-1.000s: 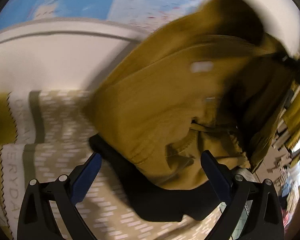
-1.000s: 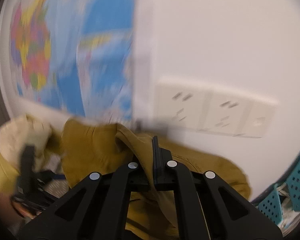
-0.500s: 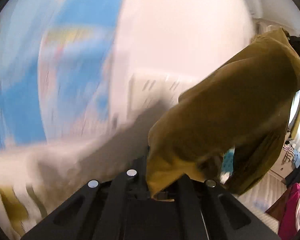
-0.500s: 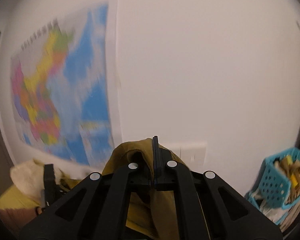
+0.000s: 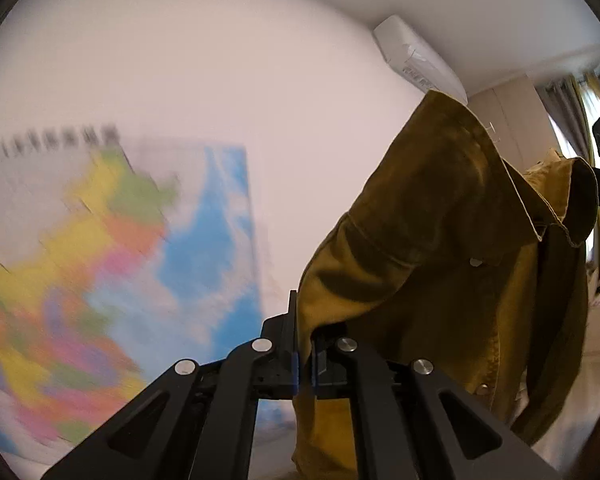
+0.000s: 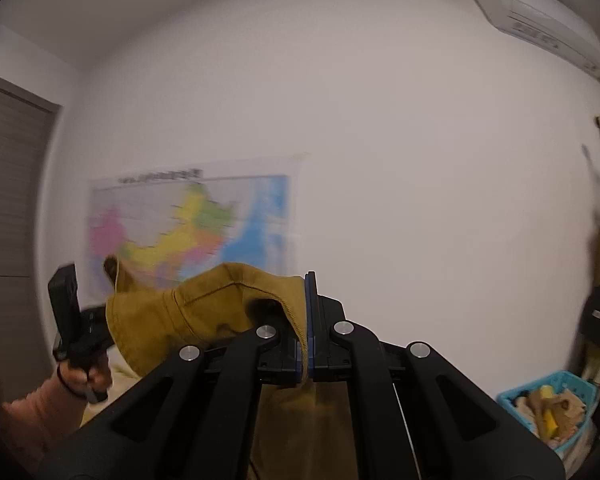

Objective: Fold large clothes
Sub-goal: 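Lift the jacket up with both tools and shake it out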

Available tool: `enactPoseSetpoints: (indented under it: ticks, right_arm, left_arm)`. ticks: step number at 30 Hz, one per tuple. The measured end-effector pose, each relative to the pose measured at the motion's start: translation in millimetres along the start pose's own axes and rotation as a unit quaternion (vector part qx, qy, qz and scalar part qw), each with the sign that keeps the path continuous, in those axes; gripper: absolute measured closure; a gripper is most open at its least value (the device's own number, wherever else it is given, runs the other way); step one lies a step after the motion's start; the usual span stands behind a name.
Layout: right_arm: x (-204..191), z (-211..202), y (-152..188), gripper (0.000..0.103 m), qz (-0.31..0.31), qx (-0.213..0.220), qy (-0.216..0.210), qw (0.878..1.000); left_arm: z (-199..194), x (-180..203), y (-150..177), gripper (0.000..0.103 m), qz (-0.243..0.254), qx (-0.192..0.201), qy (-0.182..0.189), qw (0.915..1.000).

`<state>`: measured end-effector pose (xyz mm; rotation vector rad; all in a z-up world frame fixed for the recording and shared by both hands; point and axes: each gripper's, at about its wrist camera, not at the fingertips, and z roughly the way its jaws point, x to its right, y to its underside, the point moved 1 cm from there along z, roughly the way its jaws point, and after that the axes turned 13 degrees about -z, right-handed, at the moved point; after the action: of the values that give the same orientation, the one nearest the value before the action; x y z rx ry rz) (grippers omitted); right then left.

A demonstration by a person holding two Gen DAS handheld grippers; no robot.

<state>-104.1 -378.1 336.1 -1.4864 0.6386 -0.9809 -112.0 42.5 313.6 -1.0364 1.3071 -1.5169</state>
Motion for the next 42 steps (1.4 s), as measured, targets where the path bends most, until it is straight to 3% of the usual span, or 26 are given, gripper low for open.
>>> enactPoseSetpoints:
  ticks: [3, 8, 13, 15, 16, 19, 21, 25, 26, 29, 32, 35, 36, 38, 39, 40, 41, 42]
  right_arm:
    - [-19.0, -22.8, -4.7, 0.102, 0.001, 0.010, -0.045, 0.999]
    - [-55.2, -56.1, -11.9, 0.102, -0.003, 0.028, -0.121, 0.992]
    - [-85.7, -47.8, -14.7, 0.101, -0.007, 0.041, -0.173, 0.984]
    - [-85.5, -25.5, -2.2, 0.101, 0.018, 0.033, -0.195, 0.980]
    - [-85.4, -5.7, 8.2, 0.101, 0.036, 0.021, -0.206, 0.978]
    - [-92.2, 70.2, 55.9, 0.101, 0.086, -0.047, -0.231, 0.968]
    - [-98.9, 128.5, 99.4, 0.101, 0.123, -0.103, -0.242, 0.957]
    - [-125.4, 234.7, 208.1, 0.101, 0.158, -0.249, -0.240, 0.925]
    - [-133.1, 261.9, 244.9, 0.101, 0.177, -0.290, -0.240, 0.910]
    - [-152.2, 312.4, 311.9, 0.101, 0.180, -0.361, -0.238, 0.884]
    - [-160.0, 349.7, 349.3, 0.101, 0.188, -0.398, -0.235, 0.866]
    - [-140.7, 363.0, 366.0, 0.101, 0.233, -0.399, -0.221, 0.859]
    - [-136.5, 369.4, 370.0, 0.101, 0.237, -0.405, -0.215, 0.857]
    - [-128.1, 374.0, 387.2, 0.096, 0.218, -0.445, -0.185, 0.848]
    - [-125.1, 364.3, 396.5, 0.079, 0.211, -0.464, -0.173, 0.843]
    - [-124.2, 364.7, 403.0, 0.071, 0.192, -0.484, -0.155, 0.840]
    - [-122.5, 361.0, 401.9, 0.047, 0.168, -0.485, -0.137, 0.847]
    - [-121.9, 356.4, 398.4, 0.037, 0.150, -0.480, -0.128, 0.855]
  left_arm:
    - [-56.3, -8.7, -24.5, 0.099, 0.021, 0.003, -0.023, 0.9995]
    - [-140.8, 12.7, -36.0, 0.099, 0.075, 0.010, -0.108, 0.9913]
    - [-197.3, 27.2, -42.5, 0.099, 0.110, 0.008, -0.170, 0.9792]
    - [-192.0, 16.3, -36.3, 0.098, 0.112, -0.006, -0.186, 0.9762]
    - [-187.5, 4.8, -28.1, 0.098, 0.101, -0.035, -0.187, 0.9765]
    - [-135.9, -36.2, 13.6, 0.098, 0.074, -0.112, -0.207, 0.9690]
    - [-98.1, -69.8, 51.3, 0.099, 0.050, -0.161, -0.227, 0.9592]
    - [-13.3, -149.5, 166.6, 0.100, -0.007, -0.292, -0.242, 0.9251]
    - [3.2, -165.3, 193.9, 0.101, -0.021, -0.319, -0.243, 0.9159]
    - [42.9, -208.0, 262.8, 0.101, -0.063, -0.377, -0.253, 0.8889]
    - [62.6, -239.9, 291.9, 0.102, -0.093, -0.396, -0.263, 0.8746]
    - [75.4, -259.2, 303.5, 0.102, -0.114, -0.417, -0.262, 0.8628]
    - [75.2, -259.4, 307.7, 0.097, -0.114, -0.422, -0.253, 0.8630]
    - [76.5, -252.0, 314.1, 0.076, -0.103, -0.433, -0.227, 0.8660]
    - [77.6, -243.8, 316.7, 0.060, -0.092, -0.437, -0.220, 0.8670]
    - [76.9, -234.9, 322.9, 0.043, -0.067, -0.444, -0.216, 0.8670]
    - [78.0, -230.6, 327.7, 0.036, -0.056, -0.451, -0.214, 0.8648]
    - [76.7, -226.5, 334.3, 0.030, -0.047, -0.462, -0.206, 0.8614]
